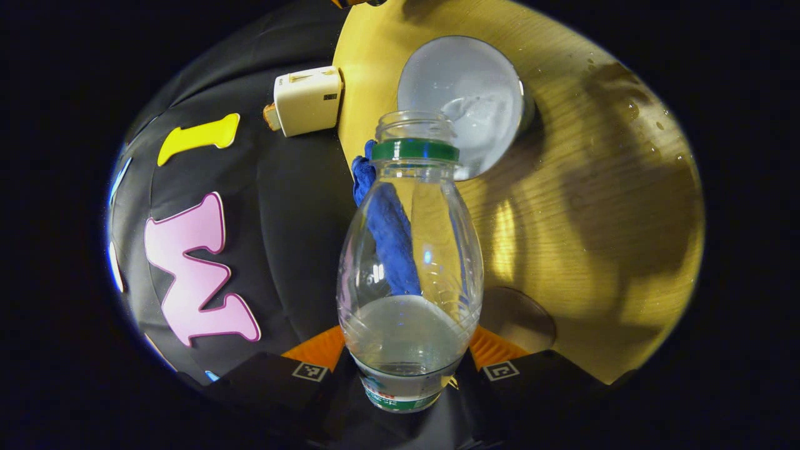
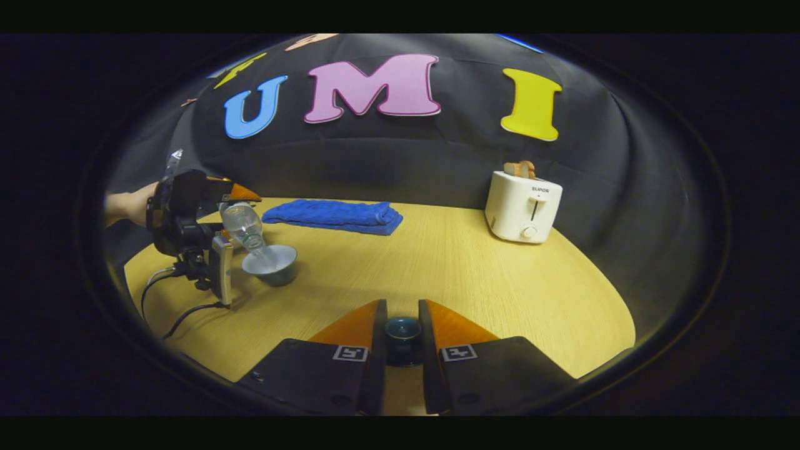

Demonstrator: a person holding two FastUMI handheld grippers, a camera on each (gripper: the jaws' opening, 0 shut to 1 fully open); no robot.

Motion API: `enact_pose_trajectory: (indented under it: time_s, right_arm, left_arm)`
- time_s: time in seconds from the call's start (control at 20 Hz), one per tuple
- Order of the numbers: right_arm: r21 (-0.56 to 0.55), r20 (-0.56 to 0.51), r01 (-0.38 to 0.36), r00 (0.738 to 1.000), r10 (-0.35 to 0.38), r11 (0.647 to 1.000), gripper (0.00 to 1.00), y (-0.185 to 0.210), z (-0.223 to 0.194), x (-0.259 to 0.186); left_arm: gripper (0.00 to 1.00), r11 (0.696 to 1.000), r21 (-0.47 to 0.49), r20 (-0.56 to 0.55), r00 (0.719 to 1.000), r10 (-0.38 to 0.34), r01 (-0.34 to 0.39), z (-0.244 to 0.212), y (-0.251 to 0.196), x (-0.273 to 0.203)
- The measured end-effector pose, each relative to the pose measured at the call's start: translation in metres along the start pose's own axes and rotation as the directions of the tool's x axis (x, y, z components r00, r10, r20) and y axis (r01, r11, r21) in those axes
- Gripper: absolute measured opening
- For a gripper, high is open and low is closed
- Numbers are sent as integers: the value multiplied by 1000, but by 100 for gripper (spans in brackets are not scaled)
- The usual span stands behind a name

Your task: Open the teacup lid with one hand, grasp the water bottle and pour water into the teacup with the other hand; after pouring, place the water bottle on the coaster and then close the teacup lid.

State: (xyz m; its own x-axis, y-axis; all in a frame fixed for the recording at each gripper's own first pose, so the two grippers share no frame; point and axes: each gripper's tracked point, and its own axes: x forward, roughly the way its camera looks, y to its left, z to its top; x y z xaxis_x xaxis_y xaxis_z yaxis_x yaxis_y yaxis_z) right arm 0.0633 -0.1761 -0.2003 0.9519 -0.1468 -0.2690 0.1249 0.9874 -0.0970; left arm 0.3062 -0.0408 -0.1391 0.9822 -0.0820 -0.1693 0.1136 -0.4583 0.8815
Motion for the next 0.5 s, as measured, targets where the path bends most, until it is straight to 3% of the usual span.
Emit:
enact_pose_trajectory:
  time_s: [0.5]
  right_arm:
    - [36, 4, -3, 1000, 2, 999, 28, -1, -4, -12]
  left_arm:
    - [75, 994, 92, 10, 999, 52, -52, 0, 5, 0]
